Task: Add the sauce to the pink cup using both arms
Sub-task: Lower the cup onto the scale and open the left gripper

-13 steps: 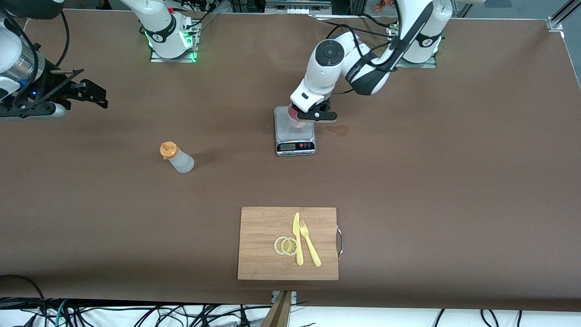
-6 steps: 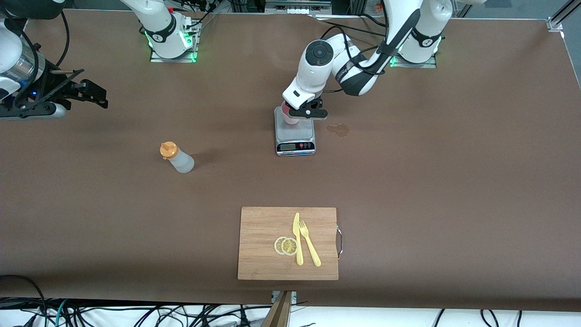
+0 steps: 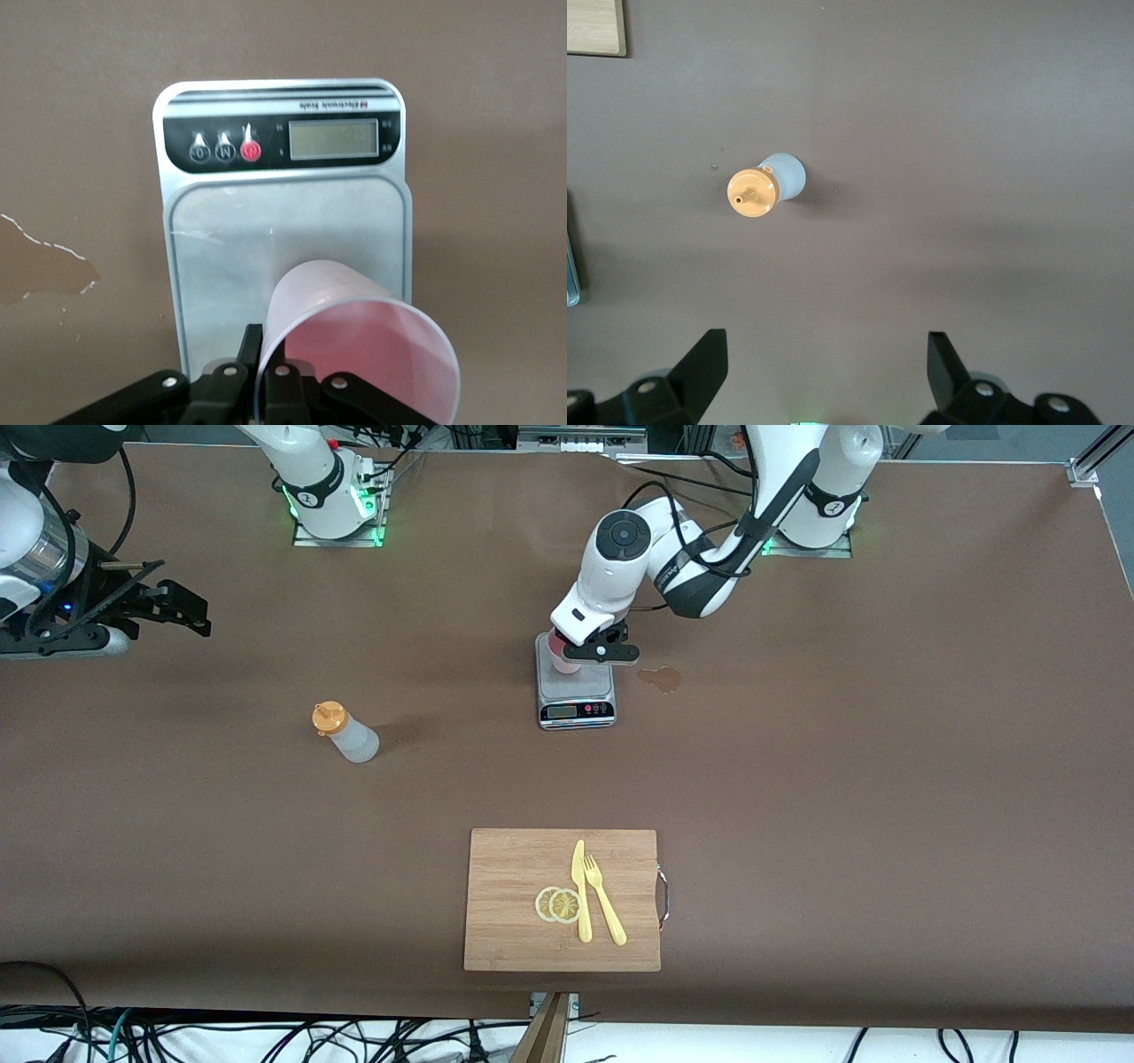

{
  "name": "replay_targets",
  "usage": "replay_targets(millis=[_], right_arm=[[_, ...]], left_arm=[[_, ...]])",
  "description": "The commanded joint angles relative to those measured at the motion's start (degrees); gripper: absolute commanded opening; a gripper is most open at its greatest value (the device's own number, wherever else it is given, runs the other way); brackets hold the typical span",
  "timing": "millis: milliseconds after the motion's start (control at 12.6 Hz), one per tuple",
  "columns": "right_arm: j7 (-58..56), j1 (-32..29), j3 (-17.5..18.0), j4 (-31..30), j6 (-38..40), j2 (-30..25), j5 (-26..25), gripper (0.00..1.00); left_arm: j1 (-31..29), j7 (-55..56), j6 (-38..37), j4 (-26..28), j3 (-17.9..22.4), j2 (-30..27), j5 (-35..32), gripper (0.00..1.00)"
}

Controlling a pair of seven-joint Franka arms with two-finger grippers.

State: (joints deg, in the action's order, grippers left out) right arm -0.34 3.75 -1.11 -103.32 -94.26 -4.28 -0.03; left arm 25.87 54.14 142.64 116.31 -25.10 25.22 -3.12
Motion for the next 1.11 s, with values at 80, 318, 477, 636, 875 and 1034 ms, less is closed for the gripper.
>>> replay_targets(millis=[80, 318, 477, 636, 875, 1034], right_arm=[[-0.63, -0.32, 0.31, 1.46, 1.45, 0.33, 0.82, 1.00], [-0.80, -0.23, 0.40, 1.99, 1.45, 0.24, 0.91, 1.00], [-0.98, -0.15, 0.58, 1.99, 2.14, -0.02, 0.82, 1.00], [-0.89, -0.15, 0.67, 2.07, 3.03, -0.29, 0.82, 1.00], [-2.90, -0.23, 0.58, 3.03, 5.48, -0.29, 2.22, 1.00], [-6.41, -0.15, 0.32, 4.00, 9.08, -0.20, 3.63, 1.00]], left_arm=[[0.67, 0.79, 0.01, -1.52, 1.46, 2.46, -4.17, 0.63], [0.58, 1.32, -0.43, -2.22, 1.72, 2.02, -4.26, 1.00], [0.58, 1.41, -0.78, -2.40, 1.89, 1.59, -4.27, 1.00], [0.41, 1.41, -1.65, -2.40, 1.81, 0.45, -4.09, 1.00], [-0.21, 1.32, -7.00, -3.10, 1.37, -2.27, -4.00, 1.00], [-1.70, 0.80, -10.79, -3.72, 1.28, -4.21, -3.83, 1.00]])
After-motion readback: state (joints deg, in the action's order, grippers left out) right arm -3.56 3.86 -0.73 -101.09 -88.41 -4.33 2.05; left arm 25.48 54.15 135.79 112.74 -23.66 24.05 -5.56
